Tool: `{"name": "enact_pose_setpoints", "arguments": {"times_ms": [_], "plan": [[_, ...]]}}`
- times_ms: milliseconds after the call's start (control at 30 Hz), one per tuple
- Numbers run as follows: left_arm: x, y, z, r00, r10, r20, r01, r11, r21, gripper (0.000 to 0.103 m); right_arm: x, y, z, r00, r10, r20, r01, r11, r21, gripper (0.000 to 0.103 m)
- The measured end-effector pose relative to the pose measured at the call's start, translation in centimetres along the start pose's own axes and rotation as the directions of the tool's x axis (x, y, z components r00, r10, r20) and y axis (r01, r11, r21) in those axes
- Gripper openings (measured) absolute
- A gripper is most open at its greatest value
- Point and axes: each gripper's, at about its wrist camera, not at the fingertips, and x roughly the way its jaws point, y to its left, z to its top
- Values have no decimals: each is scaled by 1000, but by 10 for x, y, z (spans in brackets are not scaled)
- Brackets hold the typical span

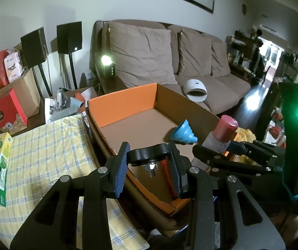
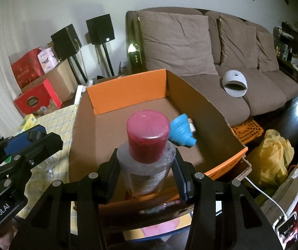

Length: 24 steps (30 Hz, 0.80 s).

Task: Organize objects
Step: 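Lower the clear red-capped bottle into the box beside the blue funnel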

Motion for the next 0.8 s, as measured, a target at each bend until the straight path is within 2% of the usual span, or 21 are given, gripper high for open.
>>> {"name": "enact_pose_setpoints", "arguments": {"times_ms": [800], "plan": [[26,-5,-13,998,-15,-58,16,1000,14,34,8,-10,-2,999,-15,-30,15,1000,10,48]]}}
